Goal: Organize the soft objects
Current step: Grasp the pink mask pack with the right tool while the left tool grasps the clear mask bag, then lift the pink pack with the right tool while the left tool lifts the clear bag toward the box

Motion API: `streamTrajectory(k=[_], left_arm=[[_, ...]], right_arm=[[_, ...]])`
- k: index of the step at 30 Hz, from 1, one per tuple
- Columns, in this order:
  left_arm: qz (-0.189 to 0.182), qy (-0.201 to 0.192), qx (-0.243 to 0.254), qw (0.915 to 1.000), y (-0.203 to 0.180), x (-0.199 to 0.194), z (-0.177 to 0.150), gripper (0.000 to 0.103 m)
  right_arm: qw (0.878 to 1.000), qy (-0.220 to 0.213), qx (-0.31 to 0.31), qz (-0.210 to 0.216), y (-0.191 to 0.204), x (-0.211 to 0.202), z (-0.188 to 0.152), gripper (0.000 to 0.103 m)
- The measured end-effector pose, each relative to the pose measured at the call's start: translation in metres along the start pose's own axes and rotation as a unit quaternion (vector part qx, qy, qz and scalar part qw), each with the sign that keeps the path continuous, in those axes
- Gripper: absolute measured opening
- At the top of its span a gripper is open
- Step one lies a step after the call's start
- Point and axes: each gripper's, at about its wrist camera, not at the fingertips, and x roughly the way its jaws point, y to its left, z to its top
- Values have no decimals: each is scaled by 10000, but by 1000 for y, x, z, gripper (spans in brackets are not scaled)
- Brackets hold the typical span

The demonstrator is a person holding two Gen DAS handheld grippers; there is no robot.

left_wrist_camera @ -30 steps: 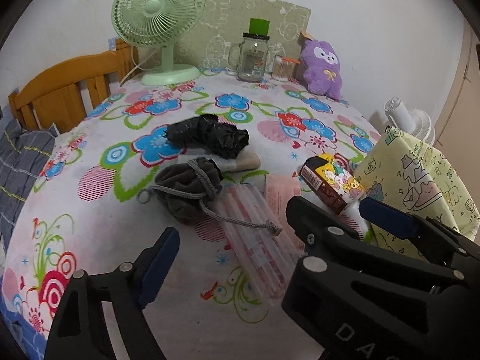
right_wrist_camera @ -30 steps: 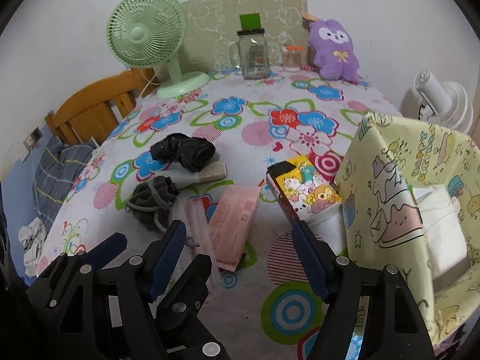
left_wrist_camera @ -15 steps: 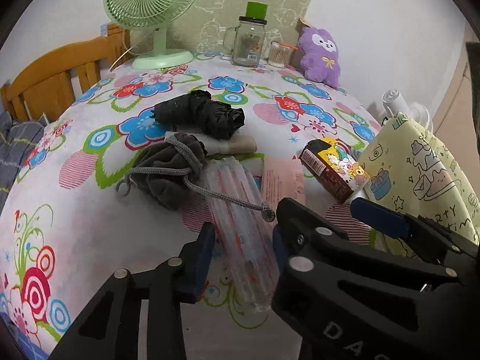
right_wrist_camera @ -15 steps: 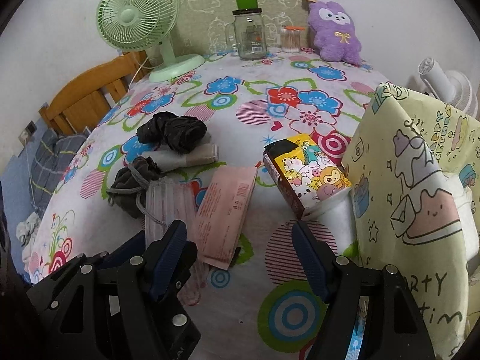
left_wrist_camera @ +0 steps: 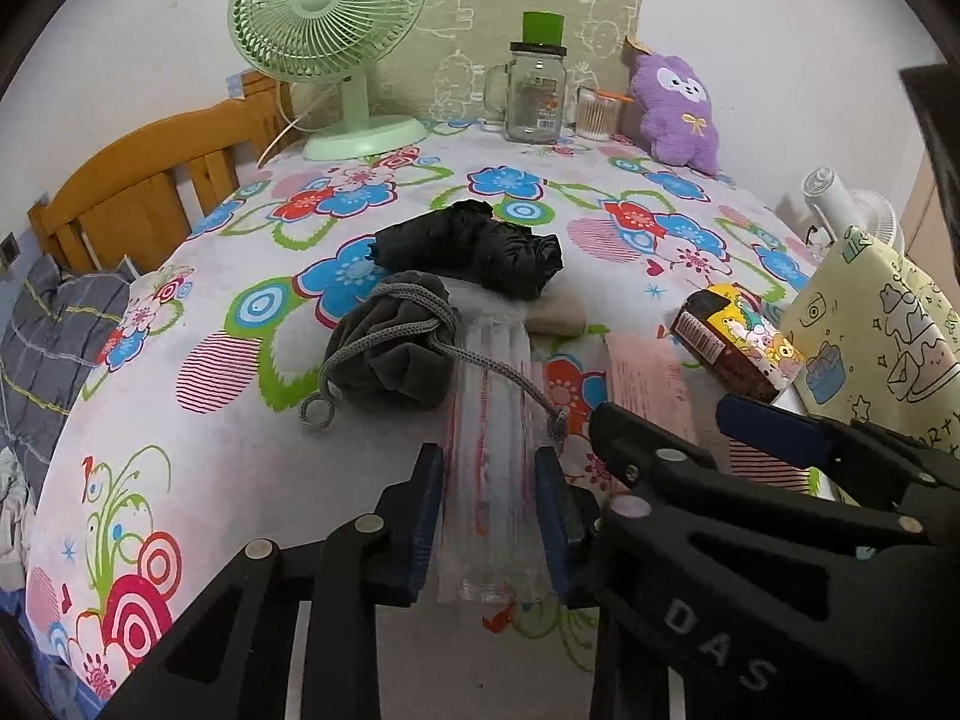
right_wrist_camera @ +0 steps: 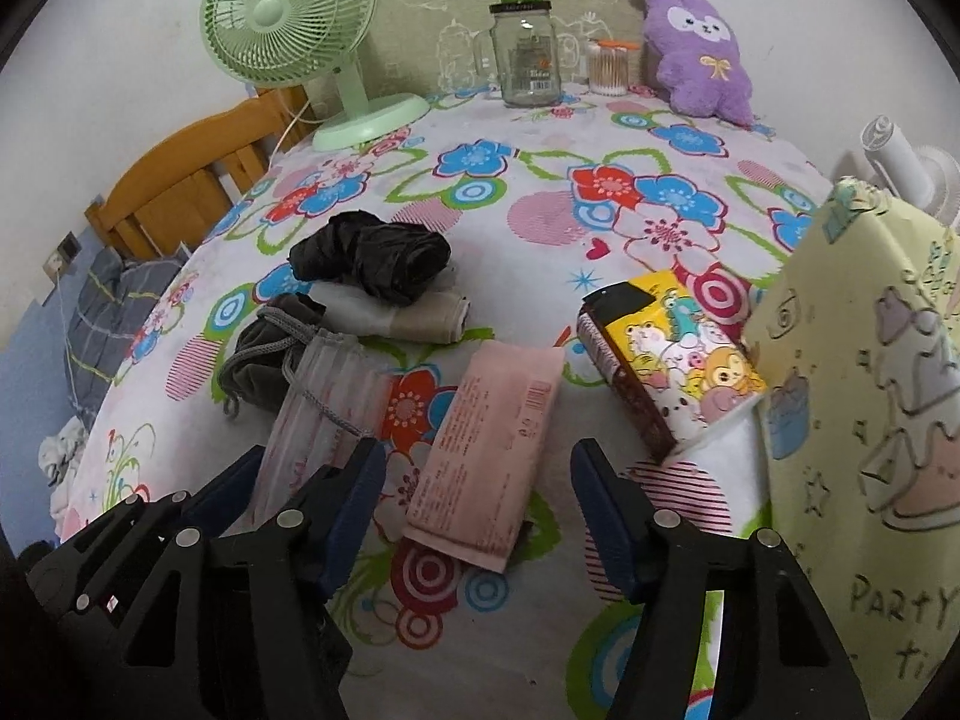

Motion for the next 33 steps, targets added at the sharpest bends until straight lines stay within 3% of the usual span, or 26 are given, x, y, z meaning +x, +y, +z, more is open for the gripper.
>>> streamTrajectory(k=[5, 10, 19, 33], left_arm=[[-18, -14, 21, 10000, -1, 3, 0, 31], [-26, -36, 47, 10000, -2, 5, 2, 31], [-84, -17, 59, 9999, -4, 1, 0, 22], [-118, -199, 53, 9997, -13, -26, -6, 22]], right_arm=[[9999, 97, 49, -68, -1, 10, 3, 61], [9999, 88, 38, -112, 0, 12, 5, 46], [9999, 154, 65, -24, 0, 9, 2, 42], [10000, -9, 49, -12, -1, -18, -6, 41]])
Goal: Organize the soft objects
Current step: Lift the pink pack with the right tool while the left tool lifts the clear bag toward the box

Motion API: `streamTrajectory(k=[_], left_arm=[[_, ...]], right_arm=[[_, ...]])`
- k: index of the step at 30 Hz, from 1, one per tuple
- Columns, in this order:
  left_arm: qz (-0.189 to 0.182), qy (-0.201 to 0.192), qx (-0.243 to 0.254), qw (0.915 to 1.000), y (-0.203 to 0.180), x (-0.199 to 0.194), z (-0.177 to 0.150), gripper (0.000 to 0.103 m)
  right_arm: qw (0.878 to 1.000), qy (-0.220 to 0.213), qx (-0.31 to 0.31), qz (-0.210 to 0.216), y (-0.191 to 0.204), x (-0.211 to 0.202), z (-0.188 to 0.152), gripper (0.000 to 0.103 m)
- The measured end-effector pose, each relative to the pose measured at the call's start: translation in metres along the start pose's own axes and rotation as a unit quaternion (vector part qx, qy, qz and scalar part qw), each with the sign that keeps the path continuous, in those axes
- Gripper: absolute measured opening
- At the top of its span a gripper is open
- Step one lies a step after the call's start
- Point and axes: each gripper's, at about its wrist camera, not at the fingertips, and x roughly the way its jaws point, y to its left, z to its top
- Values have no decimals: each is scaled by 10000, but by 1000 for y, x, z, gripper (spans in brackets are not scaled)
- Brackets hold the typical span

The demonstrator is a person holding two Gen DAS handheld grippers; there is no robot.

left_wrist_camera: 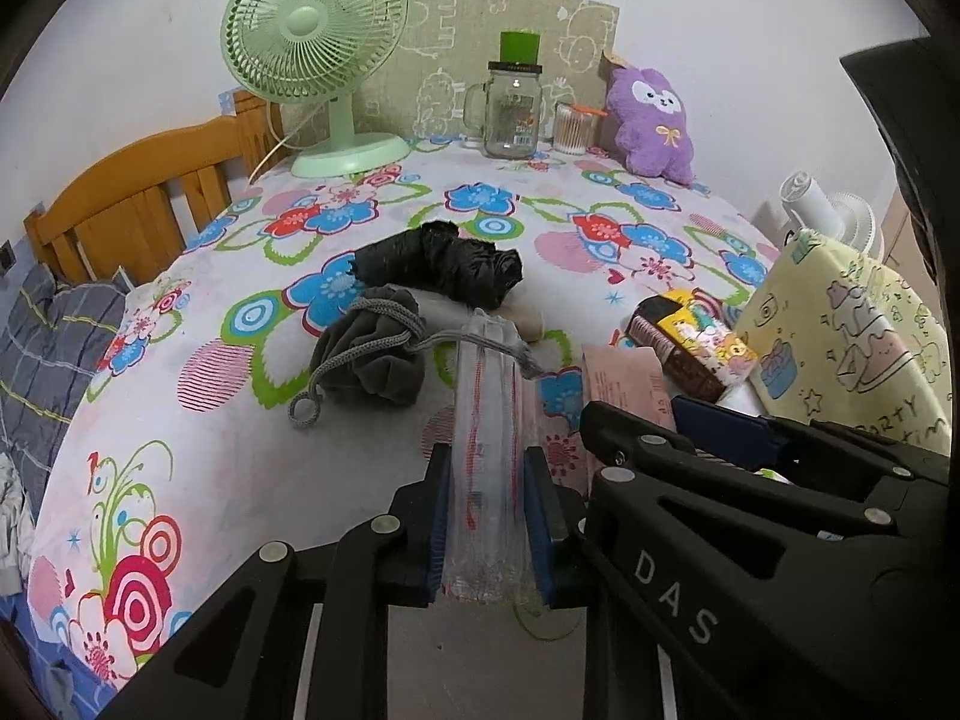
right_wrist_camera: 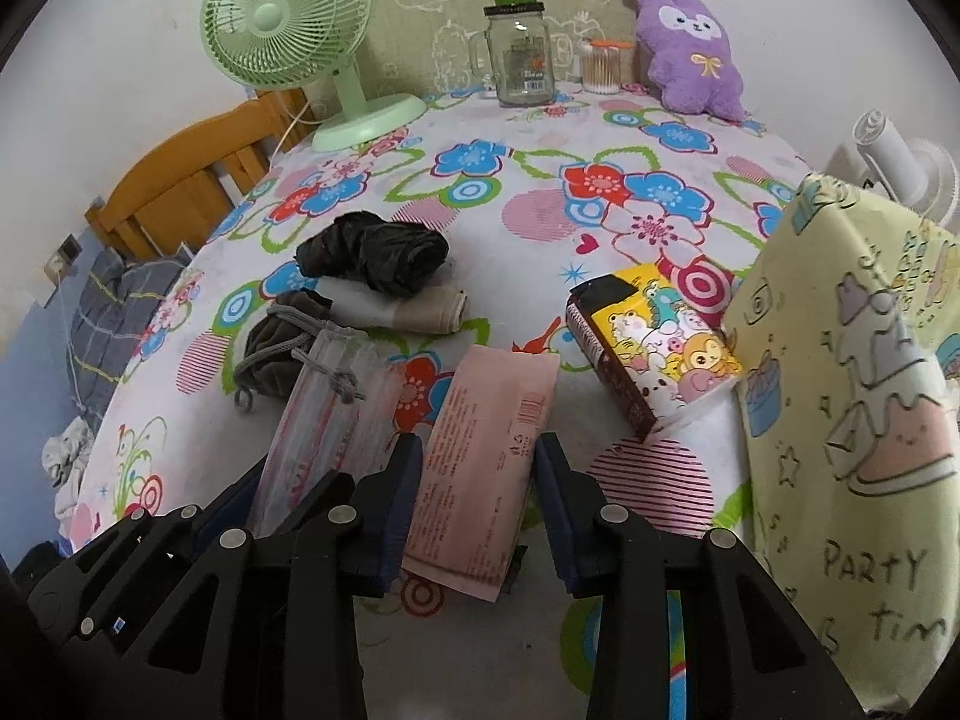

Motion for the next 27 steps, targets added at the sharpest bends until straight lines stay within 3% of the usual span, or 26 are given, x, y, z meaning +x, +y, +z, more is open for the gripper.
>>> streamTrajectory(k=[27], left_arm=[[-64, -537, -5, 9985, -15, -61, 25, 22]], right_arm=[[9977, -663, -130, -2, 3, -75, 14, 41]])
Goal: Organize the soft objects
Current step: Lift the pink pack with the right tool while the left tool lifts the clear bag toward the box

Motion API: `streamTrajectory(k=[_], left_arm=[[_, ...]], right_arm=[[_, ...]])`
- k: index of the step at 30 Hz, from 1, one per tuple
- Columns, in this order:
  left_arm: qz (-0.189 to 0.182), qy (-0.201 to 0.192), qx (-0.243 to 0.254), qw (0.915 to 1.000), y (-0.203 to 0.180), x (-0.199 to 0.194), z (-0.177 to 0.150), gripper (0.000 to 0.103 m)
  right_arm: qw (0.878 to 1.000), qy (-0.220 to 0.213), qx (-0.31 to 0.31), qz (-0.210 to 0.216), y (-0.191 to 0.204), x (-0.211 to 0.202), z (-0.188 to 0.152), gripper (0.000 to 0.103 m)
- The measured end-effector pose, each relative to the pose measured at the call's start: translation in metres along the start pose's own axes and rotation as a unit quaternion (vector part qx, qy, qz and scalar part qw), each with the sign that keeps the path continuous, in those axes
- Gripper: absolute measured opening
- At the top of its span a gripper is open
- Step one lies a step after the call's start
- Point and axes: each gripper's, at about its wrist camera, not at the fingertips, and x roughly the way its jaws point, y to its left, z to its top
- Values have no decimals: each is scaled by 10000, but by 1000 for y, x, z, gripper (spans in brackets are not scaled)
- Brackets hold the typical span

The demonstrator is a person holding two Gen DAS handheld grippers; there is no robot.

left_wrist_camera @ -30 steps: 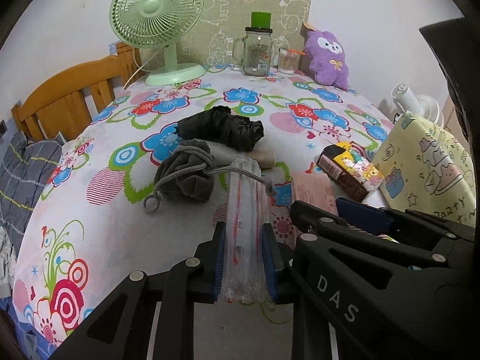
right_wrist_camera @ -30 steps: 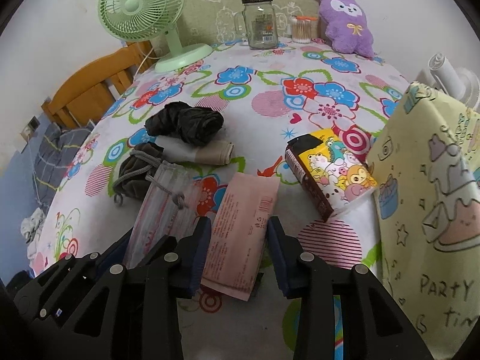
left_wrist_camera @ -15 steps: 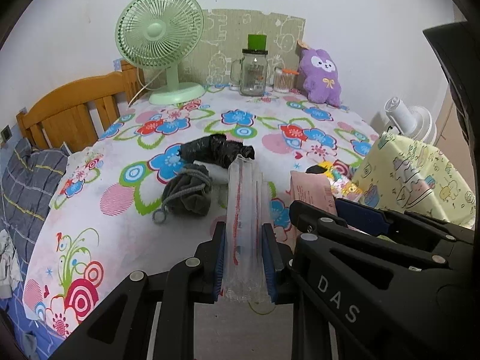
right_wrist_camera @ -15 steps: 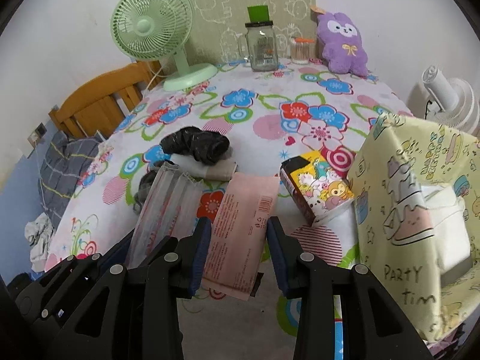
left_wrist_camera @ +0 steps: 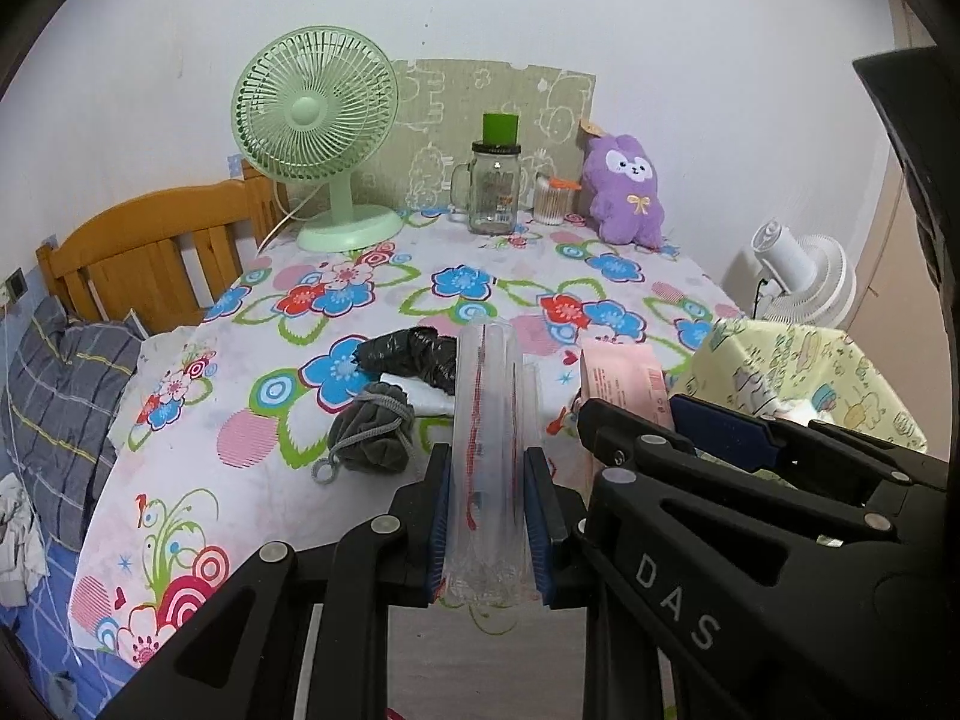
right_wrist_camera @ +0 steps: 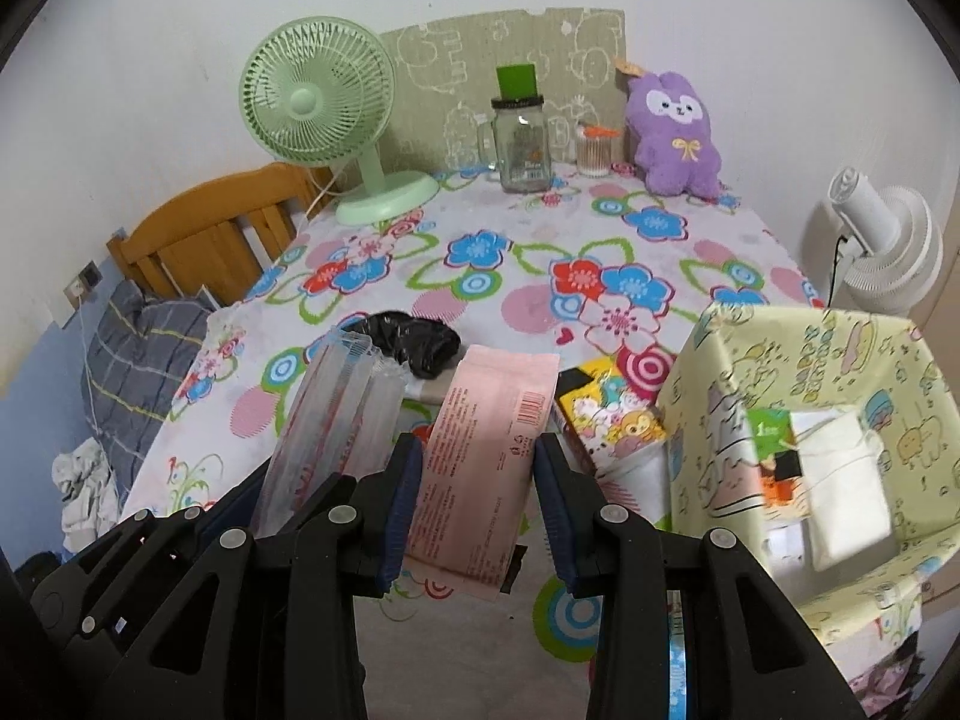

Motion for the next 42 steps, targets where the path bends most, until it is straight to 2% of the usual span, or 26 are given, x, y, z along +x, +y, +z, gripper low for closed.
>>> streamTrajectory(k=[14, 21, 42], left_arm=[[22, -356, 107, 9993, -14, -30, 20, 22], [0, -406, 121, 9991, -25, -33, 25, 22], [-155, -481, 352, 9981, -84, -29, 34, 23]], right_arm=[[9992, -400, -94, 34, -5, -37, 19, 41], [9987, -509, -74, 9, -13, -47, 23, 42], [9971, -734, 151, -160, -71, -69, 26, 42]])
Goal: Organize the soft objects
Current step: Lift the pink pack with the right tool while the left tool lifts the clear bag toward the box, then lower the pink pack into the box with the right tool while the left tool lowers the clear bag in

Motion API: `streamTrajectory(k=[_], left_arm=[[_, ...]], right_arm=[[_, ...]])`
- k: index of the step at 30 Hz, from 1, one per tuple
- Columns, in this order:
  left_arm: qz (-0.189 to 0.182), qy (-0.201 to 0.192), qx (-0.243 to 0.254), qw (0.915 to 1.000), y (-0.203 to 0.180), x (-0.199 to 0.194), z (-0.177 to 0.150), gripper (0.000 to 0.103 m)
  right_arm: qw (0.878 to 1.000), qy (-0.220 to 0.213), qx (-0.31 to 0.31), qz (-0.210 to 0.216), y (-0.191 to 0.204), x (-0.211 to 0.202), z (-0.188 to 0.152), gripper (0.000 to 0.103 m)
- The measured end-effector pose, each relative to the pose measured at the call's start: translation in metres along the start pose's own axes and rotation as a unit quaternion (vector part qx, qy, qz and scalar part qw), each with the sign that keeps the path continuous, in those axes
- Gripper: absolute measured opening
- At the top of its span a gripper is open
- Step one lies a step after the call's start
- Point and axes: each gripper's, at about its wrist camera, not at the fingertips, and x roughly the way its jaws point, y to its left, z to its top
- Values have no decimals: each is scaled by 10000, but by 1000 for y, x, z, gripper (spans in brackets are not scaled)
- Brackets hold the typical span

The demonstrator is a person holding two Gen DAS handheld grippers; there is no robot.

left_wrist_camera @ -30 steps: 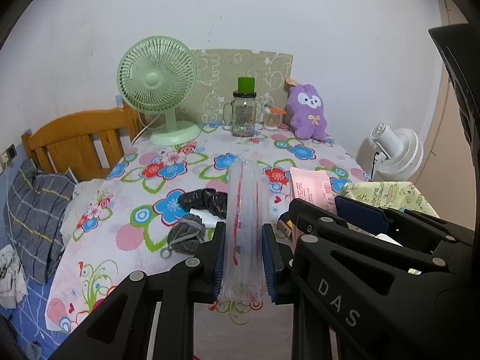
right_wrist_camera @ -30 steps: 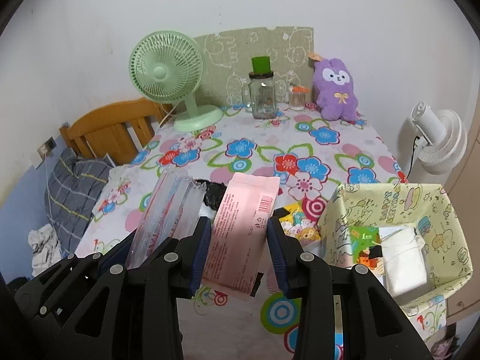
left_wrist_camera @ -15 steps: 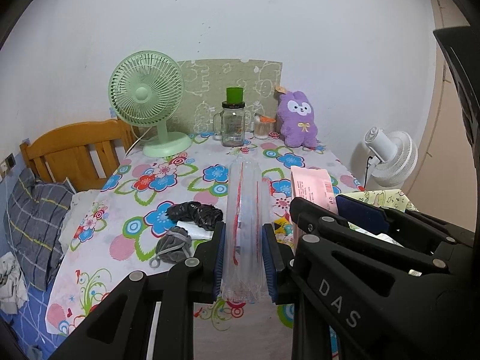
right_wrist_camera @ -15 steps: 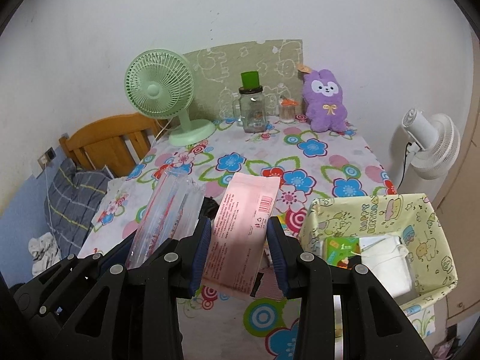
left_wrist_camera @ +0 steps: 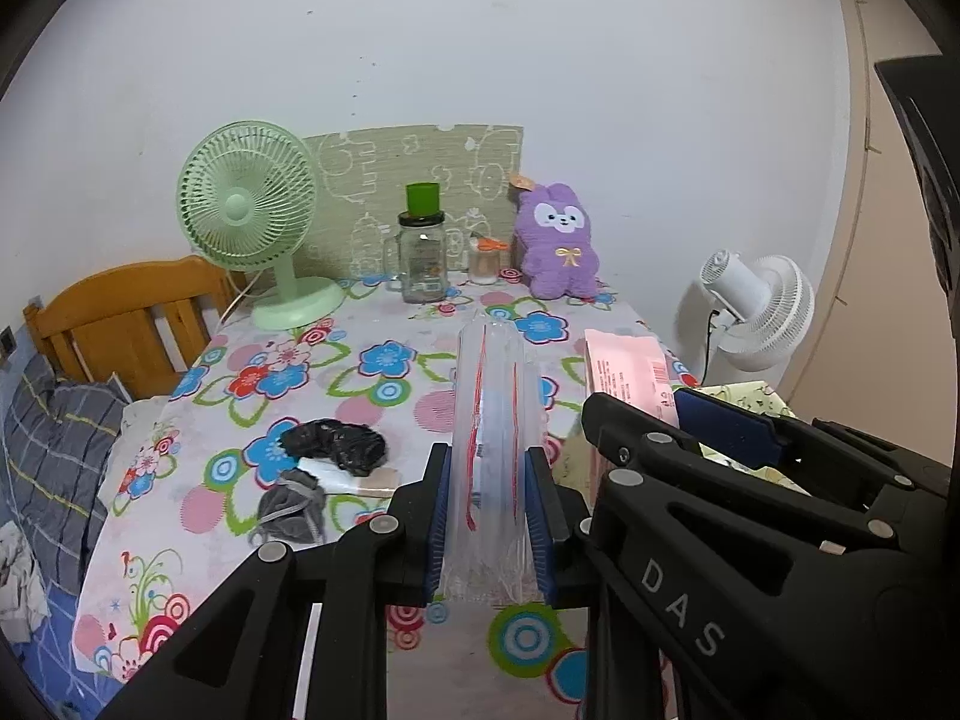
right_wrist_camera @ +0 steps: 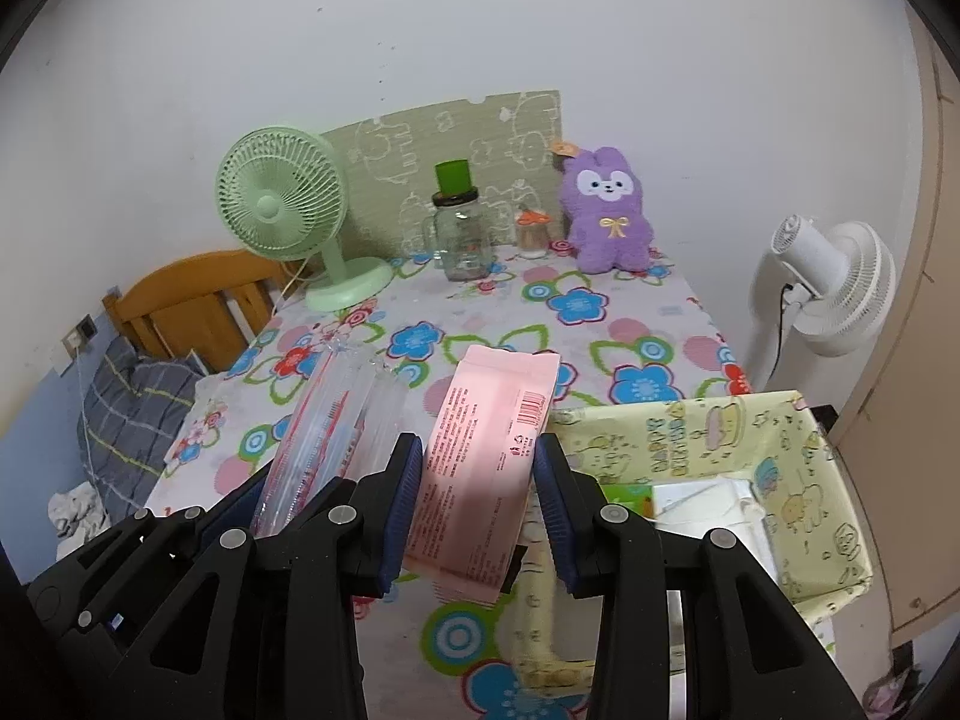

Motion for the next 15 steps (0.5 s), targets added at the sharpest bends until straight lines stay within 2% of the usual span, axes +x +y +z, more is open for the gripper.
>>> streamTrajectory(k=[15], left_arm=[[-296, -58, 152, 9994, -40, 8, 4, 23]], right_arm=[[9996, -125, 122, -223, -40, -12, 0, 42]])
